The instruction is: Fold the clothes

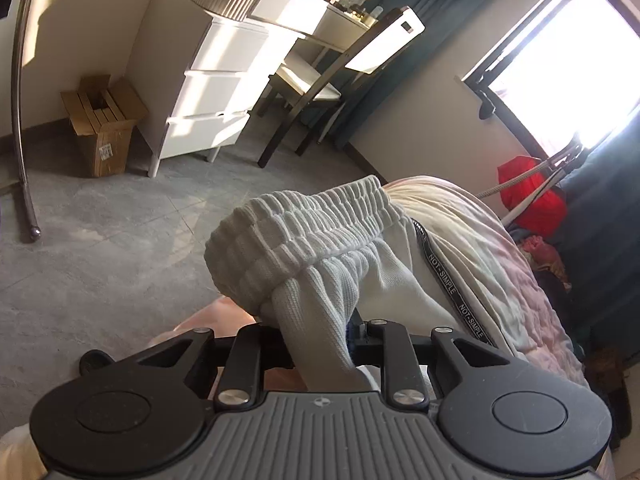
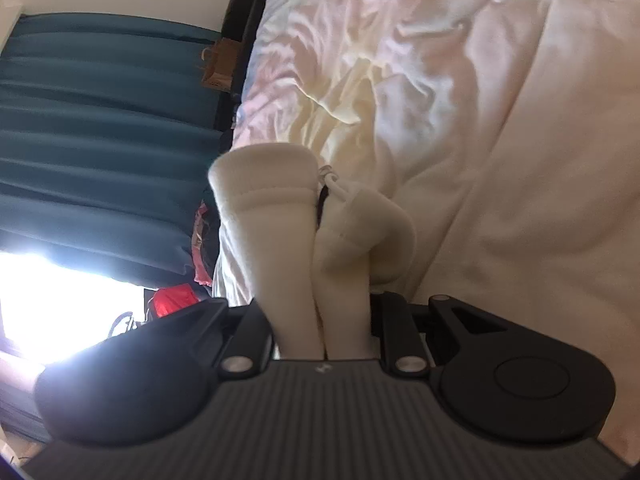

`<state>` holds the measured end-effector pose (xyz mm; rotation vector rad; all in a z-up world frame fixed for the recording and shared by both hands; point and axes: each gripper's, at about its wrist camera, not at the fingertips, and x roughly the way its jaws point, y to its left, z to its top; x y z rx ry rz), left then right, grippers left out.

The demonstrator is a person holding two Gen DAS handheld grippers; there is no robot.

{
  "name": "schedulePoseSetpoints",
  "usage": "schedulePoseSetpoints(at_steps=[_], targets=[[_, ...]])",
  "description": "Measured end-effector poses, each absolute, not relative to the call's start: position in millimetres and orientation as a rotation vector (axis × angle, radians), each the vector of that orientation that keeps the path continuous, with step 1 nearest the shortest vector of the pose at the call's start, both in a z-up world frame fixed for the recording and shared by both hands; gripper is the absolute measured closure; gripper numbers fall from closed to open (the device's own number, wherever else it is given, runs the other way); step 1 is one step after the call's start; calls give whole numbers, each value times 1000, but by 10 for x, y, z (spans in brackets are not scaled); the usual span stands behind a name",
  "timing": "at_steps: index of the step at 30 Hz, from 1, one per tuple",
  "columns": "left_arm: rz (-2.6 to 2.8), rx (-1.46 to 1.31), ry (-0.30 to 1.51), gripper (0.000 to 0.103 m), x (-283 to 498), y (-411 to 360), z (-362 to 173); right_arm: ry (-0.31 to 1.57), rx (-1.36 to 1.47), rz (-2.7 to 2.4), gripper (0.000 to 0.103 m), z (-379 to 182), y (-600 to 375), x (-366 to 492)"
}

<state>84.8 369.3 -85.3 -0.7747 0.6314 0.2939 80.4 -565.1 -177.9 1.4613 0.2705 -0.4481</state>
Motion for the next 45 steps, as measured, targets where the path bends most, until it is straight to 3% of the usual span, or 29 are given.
schedulePoseSetpoints(at_steps=[5, 9, 12, 15, 21, 26, 30, 35, 38, 40, 43, 45], targets=[[229, -800, 655, 72, 598, 3764, -869, 286, 1429, -443, 85, -1809, -5660, 836], [292, -666, 675, 42, 423, 3684, -650, 293, 1421, -437, 85, -1846, -5691, 848], [330, -555, 672, 37, 332, 3593, -404, 299, 1416, -425, 85, -1863, -5724, 864], [343, -455, 686, 21, 381, 3373, -155, 269, 1401, -417, 85, -1818, -5720, 869], [258, -365, 688, 20, 694, 2443, 241, 209, 1302, -429, 85, -1584, -5698, 868], [87, -183, 613, 15, 858, 1146, 367, 222, 1283, -442, 85, -1621, -5734, 845], [-17, -27, 631, 16, 1113, 295, 20, 248, 1300, -435, 85, -1712, -5747, 839], [-76, 36, 692, 19, 1300, -70, -597, 265, 1403, -387, 80, -1887, -5780, 800], [-91, 57, 710, 19, 1292, -86, -747, 270, 1437, -350, 65, -1953, -5783, 831], [-97, 51, 705, 18, 1262, -62, -749, 265, 1391, -300, 42, -1940, -5766, 928], [-113, 2, 711, 18, 1256, 0, -746, 266, 1306, -225, 23, -1917, -5743, 1098], [-115, -12, 713, 17, 1266, 26, -757, 261, 1266, -203, 22, -1924, -5743, 1189]])
